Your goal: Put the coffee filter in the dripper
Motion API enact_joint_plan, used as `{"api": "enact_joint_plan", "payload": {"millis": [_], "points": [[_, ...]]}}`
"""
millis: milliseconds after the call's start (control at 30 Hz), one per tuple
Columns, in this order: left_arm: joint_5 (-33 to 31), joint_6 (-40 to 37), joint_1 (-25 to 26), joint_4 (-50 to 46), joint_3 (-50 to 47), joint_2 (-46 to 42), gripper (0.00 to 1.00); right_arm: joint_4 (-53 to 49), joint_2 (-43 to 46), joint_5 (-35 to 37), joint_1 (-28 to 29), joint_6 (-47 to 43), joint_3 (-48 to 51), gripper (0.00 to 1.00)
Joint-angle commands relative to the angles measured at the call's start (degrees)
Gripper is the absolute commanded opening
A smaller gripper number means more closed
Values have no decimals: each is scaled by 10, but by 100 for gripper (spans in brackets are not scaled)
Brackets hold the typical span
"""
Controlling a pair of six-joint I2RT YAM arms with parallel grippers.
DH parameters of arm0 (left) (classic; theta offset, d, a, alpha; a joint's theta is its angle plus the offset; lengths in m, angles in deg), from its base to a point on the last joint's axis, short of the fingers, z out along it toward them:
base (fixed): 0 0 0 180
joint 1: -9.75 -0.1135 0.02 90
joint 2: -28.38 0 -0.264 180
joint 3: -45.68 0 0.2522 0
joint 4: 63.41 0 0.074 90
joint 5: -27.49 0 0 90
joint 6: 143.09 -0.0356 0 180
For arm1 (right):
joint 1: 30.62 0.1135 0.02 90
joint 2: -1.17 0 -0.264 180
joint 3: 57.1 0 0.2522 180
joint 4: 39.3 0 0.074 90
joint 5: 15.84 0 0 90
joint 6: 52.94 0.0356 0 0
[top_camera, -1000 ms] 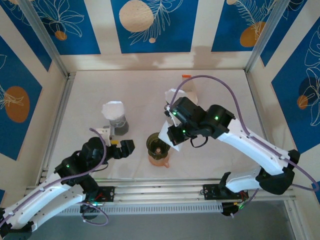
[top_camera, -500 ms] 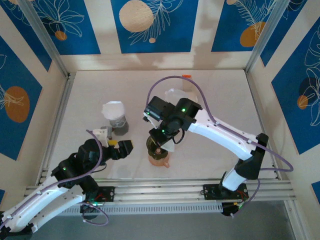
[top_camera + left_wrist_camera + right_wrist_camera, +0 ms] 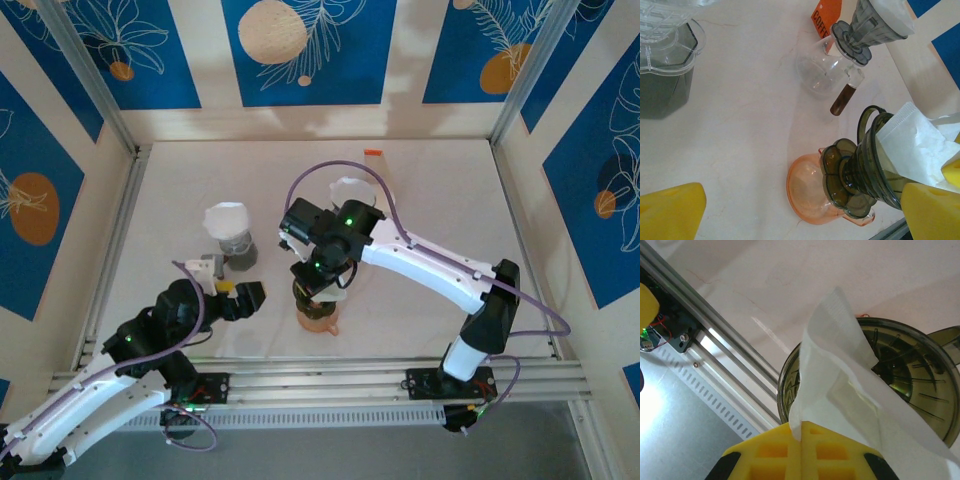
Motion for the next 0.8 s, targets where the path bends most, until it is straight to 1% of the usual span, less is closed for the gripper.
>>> {"api": "enact_joint_plan", "payload": {"millis": [0,167,500,600,700,767], "points": [[0,-9,3,-1,-7,-7,100,17,-1,-24,-2,8,8,0],[-1,-7,4,-3,-8,-7,100,4,10,-21,-7,5,-12,0],[-4,-4,3,-2,-11,-6,100,-16,37,-88,-29,-5,-32,0],[-5,-4,3,-2,-11,-6,100,-17,34,-104,-30,-8,-29,0],[-5,-2,3,-1,-13,-5,100,2,30,-120,-32,-4,-7,0],[-4,-1,3,2,-14,-4,100,10,21,-115,-31,-4,7,0]]}}
